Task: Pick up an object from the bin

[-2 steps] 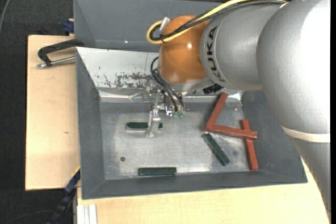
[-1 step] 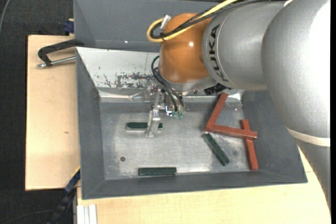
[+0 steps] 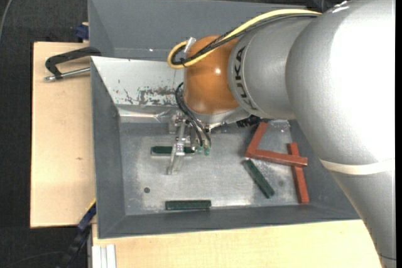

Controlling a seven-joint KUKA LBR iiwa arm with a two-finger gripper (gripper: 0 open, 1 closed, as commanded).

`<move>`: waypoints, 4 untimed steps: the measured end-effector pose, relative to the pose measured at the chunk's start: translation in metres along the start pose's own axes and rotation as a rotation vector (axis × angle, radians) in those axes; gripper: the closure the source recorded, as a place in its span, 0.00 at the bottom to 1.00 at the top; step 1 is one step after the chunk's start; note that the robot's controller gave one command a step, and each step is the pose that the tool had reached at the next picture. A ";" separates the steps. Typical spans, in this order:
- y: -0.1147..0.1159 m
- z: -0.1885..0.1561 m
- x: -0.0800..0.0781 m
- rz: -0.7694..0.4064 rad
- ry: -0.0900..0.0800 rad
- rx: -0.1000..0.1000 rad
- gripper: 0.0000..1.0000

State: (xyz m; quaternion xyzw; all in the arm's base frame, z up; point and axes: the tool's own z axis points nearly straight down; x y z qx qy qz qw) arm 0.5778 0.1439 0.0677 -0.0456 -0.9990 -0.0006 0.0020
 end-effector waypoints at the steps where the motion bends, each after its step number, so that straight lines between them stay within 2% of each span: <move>1: 0.001 -0.001 0.000 0.000 -0.004 -0.001 0.00; 2: 0.001 -0.001 -0.001 0.000 -0.004 -0.002 1.00; 3: 0.003 -0.088 -0.003 -0.001 -0.016 -0.005 1.00; 4: 0.004 -0.130 -0.005 -0.003 -0.014 -0.004 1.00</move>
Offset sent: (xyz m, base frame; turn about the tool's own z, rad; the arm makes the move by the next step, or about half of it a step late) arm 0.0000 0.0000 0.0000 0.0000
